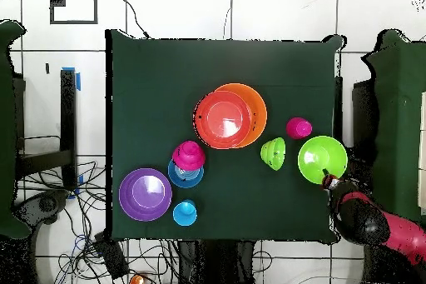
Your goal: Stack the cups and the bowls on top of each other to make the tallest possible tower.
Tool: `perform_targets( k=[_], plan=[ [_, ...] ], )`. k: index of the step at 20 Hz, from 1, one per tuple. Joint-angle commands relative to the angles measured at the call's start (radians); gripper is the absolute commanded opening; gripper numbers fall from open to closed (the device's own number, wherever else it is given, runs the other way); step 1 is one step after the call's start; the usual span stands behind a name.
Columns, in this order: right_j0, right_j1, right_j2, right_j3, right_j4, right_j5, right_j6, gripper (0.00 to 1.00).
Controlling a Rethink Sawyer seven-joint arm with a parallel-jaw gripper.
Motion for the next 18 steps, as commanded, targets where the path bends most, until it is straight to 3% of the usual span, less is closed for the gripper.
perform_targets(
  k=[1,8,9,13,18],
  plan=[
    [0.001,0.112,0.271,0.106,0.055,0.23,-0.317,1.0],
    [-0.01,0.127,0.302,0.097,0.014,0.244,-0.284,1.0],
    [-0.006,0.123,0.302,0.095,0.008,0.267,-0.282,0.0],
    [-0.005,0.113,0.296,0.103,-0.026,0.205,-0.234,0.0],
    [-0.007,0.11,0.297,0.104,-0.031,0.2,-0.206,0.0]
  ],
)
